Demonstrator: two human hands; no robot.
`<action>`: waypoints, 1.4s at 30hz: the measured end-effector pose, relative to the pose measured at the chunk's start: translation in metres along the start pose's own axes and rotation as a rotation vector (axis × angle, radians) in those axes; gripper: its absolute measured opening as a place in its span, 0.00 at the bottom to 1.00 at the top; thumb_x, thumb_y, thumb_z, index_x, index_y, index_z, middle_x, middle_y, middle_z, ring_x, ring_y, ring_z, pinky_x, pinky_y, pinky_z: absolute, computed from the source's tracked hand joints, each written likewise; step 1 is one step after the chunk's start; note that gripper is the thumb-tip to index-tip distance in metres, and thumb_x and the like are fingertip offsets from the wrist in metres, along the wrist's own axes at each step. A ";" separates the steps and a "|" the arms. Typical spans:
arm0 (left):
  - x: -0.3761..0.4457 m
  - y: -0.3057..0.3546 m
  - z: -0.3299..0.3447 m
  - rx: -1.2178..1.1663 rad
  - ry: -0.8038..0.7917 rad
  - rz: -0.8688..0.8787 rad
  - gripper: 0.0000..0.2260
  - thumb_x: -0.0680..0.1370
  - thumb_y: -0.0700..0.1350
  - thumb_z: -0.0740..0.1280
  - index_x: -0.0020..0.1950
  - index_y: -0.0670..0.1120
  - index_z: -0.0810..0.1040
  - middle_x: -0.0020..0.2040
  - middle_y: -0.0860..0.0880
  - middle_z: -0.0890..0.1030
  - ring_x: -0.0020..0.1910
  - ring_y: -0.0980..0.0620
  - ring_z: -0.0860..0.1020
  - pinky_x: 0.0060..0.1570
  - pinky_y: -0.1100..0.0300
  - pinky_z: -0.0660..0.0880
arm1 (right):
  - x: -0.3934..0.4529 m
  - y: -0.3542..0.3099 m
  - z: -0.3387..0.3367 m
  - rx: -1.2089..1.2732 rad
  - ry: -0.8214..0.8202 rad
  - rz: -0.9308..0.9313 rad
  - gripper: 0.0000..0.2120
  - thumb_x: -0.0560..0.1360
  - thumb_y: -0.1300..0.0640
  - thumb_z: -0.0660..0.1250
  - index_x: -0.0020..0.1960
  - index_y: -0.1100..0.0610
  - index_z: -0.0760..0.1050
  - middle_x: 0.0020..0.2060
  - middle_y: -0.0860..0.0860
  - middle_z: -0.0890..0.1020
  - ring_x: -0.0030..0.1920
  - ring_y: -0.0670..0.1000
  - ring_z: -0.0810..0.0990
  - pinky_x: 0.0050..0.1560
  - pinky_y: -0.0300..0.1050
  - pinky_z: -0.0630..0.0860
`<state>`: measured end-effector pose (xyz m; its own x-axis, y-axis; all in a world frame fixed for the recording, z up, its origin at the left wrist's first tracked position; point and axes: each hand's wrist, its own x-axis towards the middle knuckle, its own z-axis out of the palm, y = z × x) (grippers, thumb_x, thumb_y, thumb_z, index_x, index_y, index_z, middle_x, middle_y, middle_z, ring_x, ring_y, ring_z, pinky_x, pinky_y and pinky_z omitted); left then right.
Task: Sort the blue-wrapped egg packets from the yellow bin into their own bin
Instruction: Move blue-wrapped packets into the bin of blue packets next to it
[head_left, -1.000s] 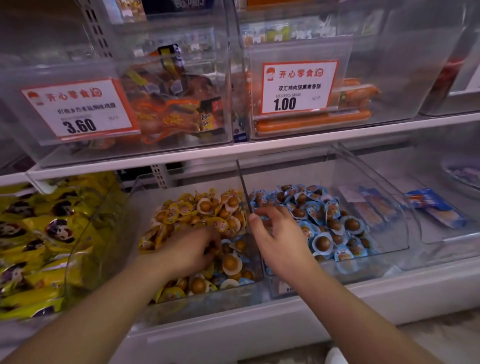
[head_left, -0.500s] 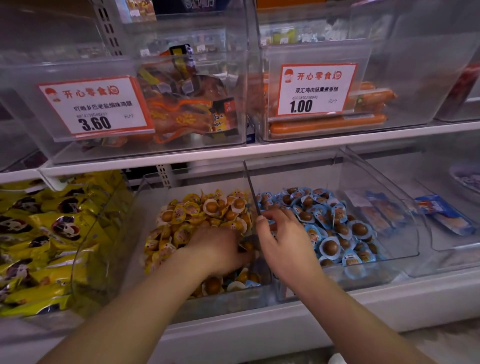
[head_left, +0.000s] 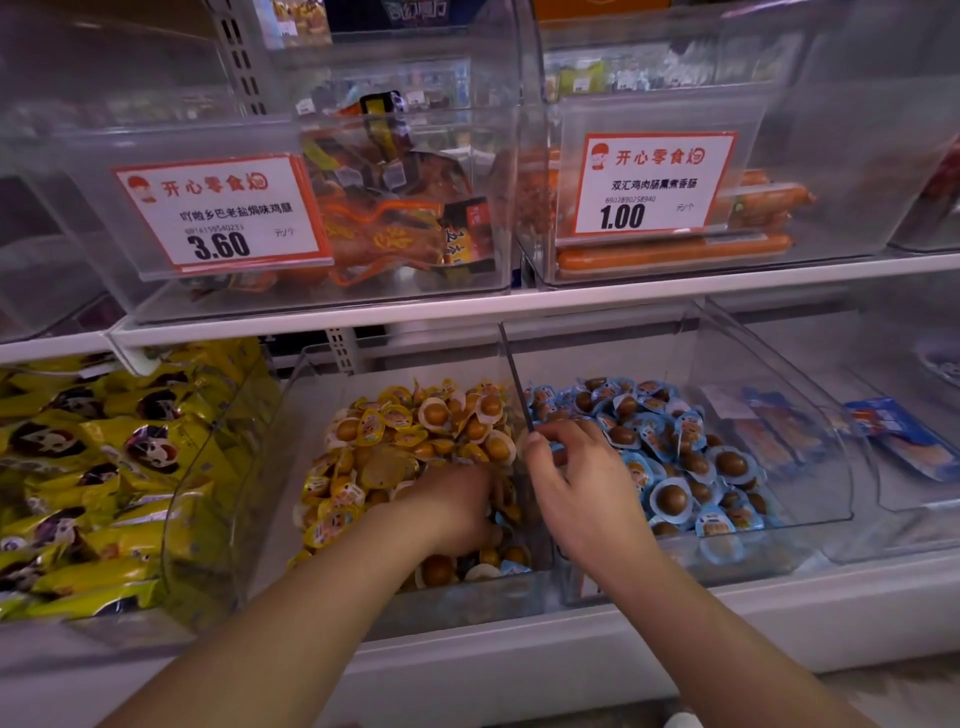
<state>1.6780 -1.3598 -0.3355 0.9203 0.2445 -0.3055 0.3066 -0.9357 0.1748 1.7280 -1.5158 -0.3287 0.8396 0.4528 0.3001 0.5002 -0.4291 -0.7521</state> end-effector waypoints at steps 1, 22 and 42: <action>0.000 -0.001 0.000 -0.030 -0.030 0.008 0.22 0.70 0.57 0.72 0.61 0.54 0.73 0.59 0.49 0.79 0.56 0.47 0.78 0.54 0.51 0.78 | 0.000 0.000 0.000 -0.005 -0.002 -0.001 0.20 0.78 0.41 0.54 0.58 0.49 0.78 0.55 0.46 0.76 0.49 0.46 0.79 0.44 0.41 0.72; -0.007 -0.024 -0.013 -0.665 0.141 0.130 0.14 0.77 0.42 0.72 0.60 0.56 0.82 0.54 0.55 0.84 0.53 0.55 0.82 0.55 0.60 0.79 | 0.000 -0.003 -0.002 -0.030 -0.023 -0.003 0.20 0.79 0.40 0.54 0.59 0.48 0.77 0.57 0.45 0.75 0.50 0.46 0.79 0.47 0.45 0.78; -0.099 -0.034 -0.017 -0.984 0.732 0.111 0.17 0.77 0.41 0.71 0.61 0.60 0.80 0.57 0.64 0.82 0.57 0.66 0.78 0.55 0.73 0.73 | -0.019 -0.099 0.045 1.254 -0.404 0.734 0.18 0.79 0.44 0.65 0.63 0.53 0.79 0.55 0.57 0.85 0.58 0.57 0.83 0.57 0.58 0.80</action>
<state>1.5803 -1.3476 -0.2954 0.7751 0.5572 0.2979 -0.0214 -0.4481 0.8937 1.6531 -1.4463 -0.2860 0.5984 0.7083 -0.3744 -0.6679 0.1828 -0.7215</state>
